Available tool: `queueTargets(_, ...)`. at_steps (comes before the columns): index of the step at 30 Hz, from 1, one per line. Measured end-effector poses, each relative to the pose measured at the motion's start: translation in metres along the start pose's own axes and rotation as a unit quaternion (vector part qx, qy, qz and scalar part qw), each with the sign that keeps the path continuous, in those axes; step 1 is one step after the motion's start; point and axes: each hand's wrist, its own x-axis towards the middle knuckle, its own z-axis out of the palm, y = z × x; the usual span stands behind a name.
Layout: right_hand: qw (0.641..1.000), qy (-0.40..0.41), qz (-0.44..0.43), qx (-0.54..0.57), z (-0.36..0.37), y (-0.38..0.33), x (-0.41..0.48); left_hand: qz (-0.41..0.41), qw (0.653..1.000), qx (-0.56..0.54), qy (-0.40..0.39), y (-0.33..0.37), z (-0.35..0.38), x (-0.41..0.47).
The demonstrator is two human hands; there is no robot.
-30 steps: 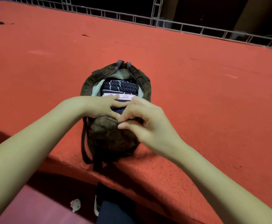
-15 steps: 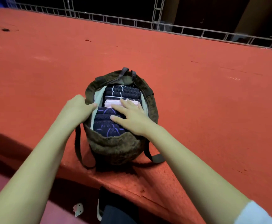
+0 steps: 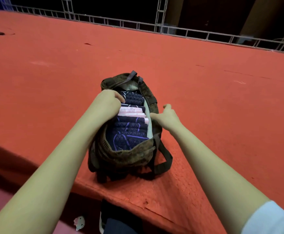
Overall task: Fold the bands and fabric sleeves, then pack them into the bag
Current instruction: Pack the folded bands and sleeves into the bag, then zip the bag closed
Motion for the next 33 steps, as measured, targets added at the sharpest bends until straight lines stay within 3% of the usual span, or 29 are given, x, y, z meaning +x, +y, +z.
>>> queueTargets(3, 0.979, -0.047, 0.026, 0.198, -0.012, -0.005, -0.003, 0.014, 0.999, -0.012, -0.037, 0.004, 0.000, -0.001)
queueTargets(6, 0.936, -0.055, -0.018, 0.348, -0.023, -0.027, -0.008, 0.005, 0.996, -0.022, -0.083, 0.014, 0.005, -0.005)
queueTargets(11, 0.879, -0.257, -0.057, 0.398, -0.016, -0.055, -0.016, 0.024, 0.984, 0.039, -0.172, 0.018, 0.017, -0.002)
queueTargets(15, 0.888, -0.230, -0.056, 0.394, -0.015, -0.050, -0.006, 0.021, 0.981, 0.126, -0.144, 0.013, 0.026, -0.004)
queueTargets(16, 0.906, -0.175, -0.099, 0.373, -0.016, -0.046, -0.001, 0.018, 0.983, 0.128, -0.128, 0.013, 0.026, -0.004)
queueTargets(18, 0.957, -0.030, -0.205, 0.202, -0.025, -0.031, 0.014, 0.007, 0.985, 0.119, -0.125, 0.012, 0.025, -0.004)
queueTargets(19, 0.968, -0.004, -0.240, 0.078, -0.031, -0.022, 0.020, 0.005, 0.985, 0.111, -0.130, 0.012, 0.024, -0.004)
queueTargets(21, 0.964, -0.054, -0.242, -0.099, -0.036, -0.003, 0.027, 0.000, 0.988, 0.089, -0.130, 0.015, 0.022, -0.005)
queueTargets(23, 0.958, -0.080, -0.246, -0.125, -0.032, 0.007, 0.026, -0.002, 0.991, 0.069, -0.119, 0.019, 0.023, -0.006)
queueTargets(27, 0.940, -0.043, -0.332, -0.065, -0.013, -0.014, 0.024, 0.004, 0.989, 0.105, -0.105, 0.027, 0.035, -0.001)
queueTargets(31, 0.910, -0.039, -0.392, -0.131, -0.013, -0.035, 0.035, 0.026, 0.981, 0.166, -0.101, 0.024, 0.045, 0.006)
queueTargets(33, 0.875, -0.040, -0.435, -0.207, -0.023, -0.047, 0.040, 0.052, 0.982, 0.158, -0.090, 0.018, 0.044, 0.008)
